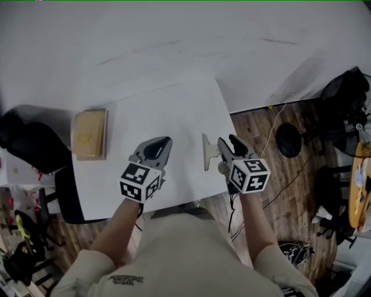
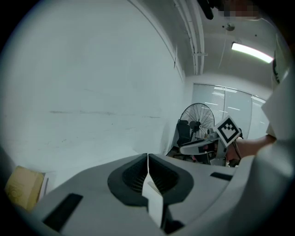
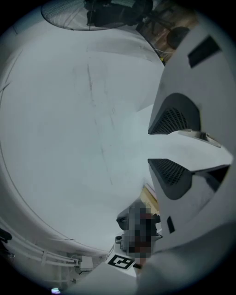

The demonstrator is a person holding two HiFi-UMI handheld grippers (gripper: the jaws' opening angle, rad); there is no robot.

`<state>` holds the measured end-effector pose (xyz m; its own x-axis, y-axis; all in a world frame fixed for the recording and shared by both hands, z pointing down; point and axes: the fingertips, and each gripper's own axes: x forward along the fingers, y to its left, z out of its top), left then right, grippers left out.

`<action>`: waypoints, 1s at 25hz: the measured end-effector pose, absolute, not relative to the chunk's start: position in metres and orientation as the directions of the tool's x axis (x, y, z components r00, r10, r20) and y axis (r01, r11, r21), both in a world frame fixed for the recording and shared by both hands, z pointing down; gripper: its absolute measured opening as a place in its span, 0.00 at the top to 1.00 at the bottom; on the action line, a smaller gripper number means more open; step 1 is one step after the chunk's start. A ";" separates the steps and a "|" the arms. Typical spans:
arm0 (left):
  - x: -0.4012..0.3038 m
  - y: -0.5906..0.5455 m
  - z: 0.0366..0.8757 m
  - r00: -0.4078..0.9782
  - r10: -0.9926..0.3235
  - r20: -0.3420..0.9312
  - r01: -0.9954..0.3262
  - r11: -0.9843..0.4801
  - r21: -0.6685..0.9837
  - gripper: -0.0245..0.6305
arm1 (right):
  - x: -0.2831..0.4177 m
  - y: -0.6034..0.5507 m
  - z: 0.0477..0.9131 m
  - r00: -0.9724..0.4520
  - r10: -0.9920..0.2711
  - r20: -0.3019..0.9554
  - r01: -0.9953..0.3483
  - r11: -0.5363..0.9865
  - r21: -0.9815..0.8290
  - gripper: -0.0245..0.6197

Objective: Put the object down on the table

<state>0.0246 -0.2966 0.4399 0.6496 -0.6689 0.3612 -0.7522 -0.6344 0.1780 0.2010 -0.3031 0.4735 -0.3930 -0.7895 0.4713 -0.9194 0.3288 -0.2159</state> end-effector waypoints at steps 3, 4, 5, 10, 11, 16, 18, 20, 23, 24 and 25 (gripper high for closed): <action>0.018 -0.295 0.414 0.638 -0.707 0.305 -0.765 -0.629 0.140 0.93 | 0.194 -0.293 0.436 -0.426 -0.816 0.390 -0.903 0.355 -0.243 0.69; 0.015 -0.294 0.405 0.635 -0.718 0.286 -0.768 -0.626 0.133 0.93 | 0.192 -0.290 0.424 -0.435 -0.824 0.364 -0.898 0.363 -0.250 0.70; 0.014 -0.292 0.396 0.633 -0.727 0.267 -0.771 -0.624 0.129 0.93 | 0.190 -0.286 0.412 -0.443 -0.830 0.340 -0.893 0.372 -0.255 0.72; 0.008 -0.281 0.359 0.635 -0.747 0.198 -0.771 -0.630 0.094 0.93 | 0.184 -0.266 0.359 -0.457 -0.861 0.222 -0.878 0.398 -0.265 0.78; 0.006 -0.278 0.354 0.635 -0.748 0.191 -0.770 -0.631 0.089 0.93 | 0.183 -0.263 0.350 -0.453 -0.869 0.201 -0.880 0.399 -0.259 0.79; 0.001 -0.267 0.332 0.642 -0.752 0.150 -0.765 -0.642 0.053 0.93 | 0.184 -0.249 0.308 -0.432 -0.895 0.115 -0.892 0.404 -0.202 0.82; -0.002 -0.264 0.326 0.645 -0.752 0.138 -0.763 -0.645 0.053 0.93 | 0.188 -0.243 0.296 -0.409 -0.909 0.080 -0.903 0.391 -0.175 0.86; -0.006 -0.262 0.324 0.641 -0.756 0.135 -0.766 -0.640 0.051 0.93 | 0.192 -0.239 0.291 -0.390 -0.919 0.064 -0.915 0.379 -0.140 0.90; -0.011 -0.258 0.320 0.637 -0.760 0.131 -0.769 -0.638 0.037 0.93 | 0.193 -0.231 0.287 -0.388 -0.919 0.066 -0.919 0.381 -0.105 0.92; -0.013 -0.257 0.320 0.636 -0.760 0.131 -0.769 -0.638 0.031 0.93 | 0.192 -0.229 0.287 -0.391 -0.918 0.069 -0.918 0.384 -0.097 0.92; -0.014 -0.255 0.320 0.635 -0.761 0.133 -0.770 -0.638 0.025 0.93 | 0.191 -0.226 0.286 -0.391 -0.917 0.073 -0.919 0.385 -0.089 0.92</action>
<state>-0.0144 -0.2552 0.3198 0.6350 -0.7610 0.1328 -0.7697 -0.6379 0.0251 0.1909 -0.2262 0.2865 -0.3913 -0.9174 0.0728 -0.9187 0.3848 -0.0887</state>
